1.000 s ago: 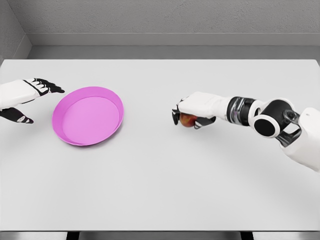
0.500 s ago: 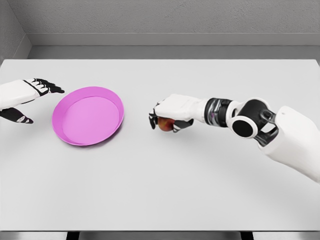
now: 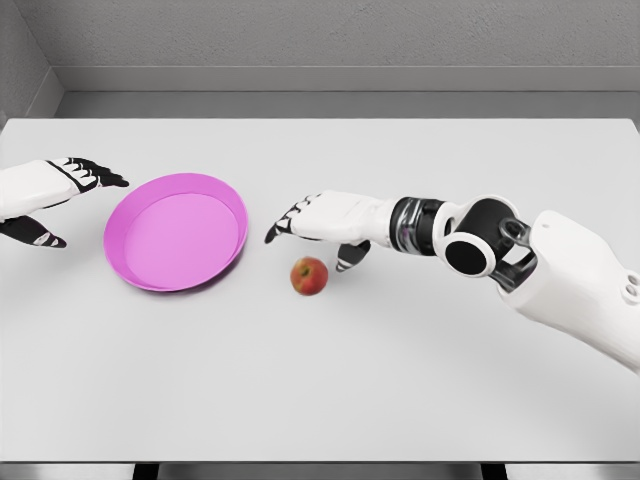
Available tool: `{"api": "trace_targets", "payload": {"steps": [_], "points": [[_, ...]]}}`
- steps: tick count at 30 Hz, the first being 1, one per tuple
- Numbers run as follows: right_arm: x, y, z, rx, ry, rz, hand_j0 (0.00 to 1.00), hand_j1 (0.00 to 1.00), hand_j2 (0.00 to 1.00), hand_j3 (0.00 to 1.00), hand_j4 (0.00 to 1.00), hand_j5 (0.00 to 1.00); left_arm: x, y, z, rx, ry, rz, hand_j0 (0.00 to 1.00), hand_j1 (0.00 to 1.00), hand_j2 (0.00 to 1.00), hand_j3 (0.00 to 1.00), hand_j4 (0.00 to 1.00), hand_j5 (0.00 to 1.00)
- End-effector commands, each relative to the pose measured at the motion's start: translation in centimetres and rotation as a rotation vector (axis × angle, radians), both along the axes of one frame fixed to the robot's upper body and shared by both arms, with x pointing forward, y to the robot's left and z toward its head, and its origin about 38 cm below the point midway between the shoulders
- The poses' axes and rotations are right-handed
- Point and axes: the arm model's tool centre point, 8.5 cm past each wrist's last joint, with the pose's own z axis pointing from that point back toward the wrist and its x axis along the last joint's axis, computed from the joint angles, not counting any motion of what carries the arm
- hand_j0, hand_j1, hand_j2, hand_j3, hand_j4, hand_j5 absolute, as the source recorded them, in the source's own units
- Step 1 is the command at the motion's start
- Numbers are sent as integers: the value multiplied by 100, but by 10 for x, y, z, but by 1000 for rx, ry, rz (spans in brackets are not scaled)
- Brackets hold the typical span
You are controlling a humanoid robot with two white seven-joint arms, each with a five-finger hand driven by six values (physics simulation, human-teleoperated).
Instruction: Put the apple on the plate with both arms
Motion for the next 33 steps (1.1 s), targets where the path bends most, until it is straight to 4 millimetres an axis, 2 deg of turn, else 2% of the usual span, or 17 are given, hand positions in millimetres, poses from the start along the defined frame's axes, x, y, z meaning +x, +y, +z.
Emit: {"api": "trace_targets", "payload": {"steps": [1, 3, 4, 7, 9, 11, 13, 14, 15, 17, 18, 22, 27, 30, 33], "points": [[-1, 0, 1, 2, -2, 4, 100, 100, 100, 100, 100, 100, 0, 1, 1, -5, -1, 4, 100, 100, 100, 100, 100, 100], [2, -9, 7, 1, -22, -3, 100, 100, 100, 100, 100, 100, 0, 0, 0, -6, 0, 2, 100, 100, 100, 100, 100, 100], [9, -22, 16, 4, -43, -34, 100, 100, 100, 100, 100, 100, 0, 0, 0, -6, 0, 2, 100, 100, 100, 100, 100, 100], [32, -97, 68, 32, -175, -159, 100, 100, 100, 100, 100, 100, 0, 0, 0, -6, 0, 2, 100, 100, 100, 100, 100, 100], [35, -142, 85, 19, -221, -237, 100, 100, 100, 100, 100, 100, 0, 0, 1, -6, 0, 1, 100, 100, 100, 100, 100, 100], [32, -173, 88, 48, -232, -293, 100, 100, 100, 100, 100, 100, 0, -1, 1, -5, -1, -2, 100, 100, 100, 100, 100, 100], [25, -220, 100, 48, -273, -360, 100, 100, 100, 100, 100, 100, -1, -3, -1, -8, 3, -7, 100, 100, 100, 100, 100, 100], [22, -237, 96, 51, -273, -373, 100, 100, 100, 100, 100, 100, -1, -4, 0, -9, 1, -8, 100, 100, 100, 100, 100, 100], [23, -247, 91, 50, -270, -364, 100, 100, 100, 100, 100, 100, 0, -5, -1, -12, 0, -9, 100, 100, 100, 100, 100, 100], [28, -260, 77, 39, -236, -370, 100, 100, 100, 100, 100, 100, -1, -8, -1, -12, 0, -20, 100, 100, 100, 100, 100, 100], [28, -263, 74, 37, -226, -380, 100, 100, 100, 100, 100, 100, -3, -17, 0, 0, -6, -52, 100, 100, 100, 100, 100, 100], [21, -256, 62, 27, -214, -315, 100, 100, 100, 100, 100, 100, -15, -72, 13, -21, -55, -219, 100, 100, 100, 100, 100, 100], [17, -261, 64, 10, -215, -321, 100, 100, 100, 100, 100, 100, -31, -129, 31, -67, -118, -388, 100, 100, 100, 100, 100, 100], [13, -251, 69, 13, -233, -290, 100, 100, 100, 100, 100, 100, -28, -143, 36, -93, -141, -416, 100, 100, 100, 100, 100, 100], [13, -251, 70, 14, -236, -289, 100, 100, 100, 100, 100, 100, -27, -188, 30, -99, -117, -537, 100, 100, 100, 100, 100, 100]]}}
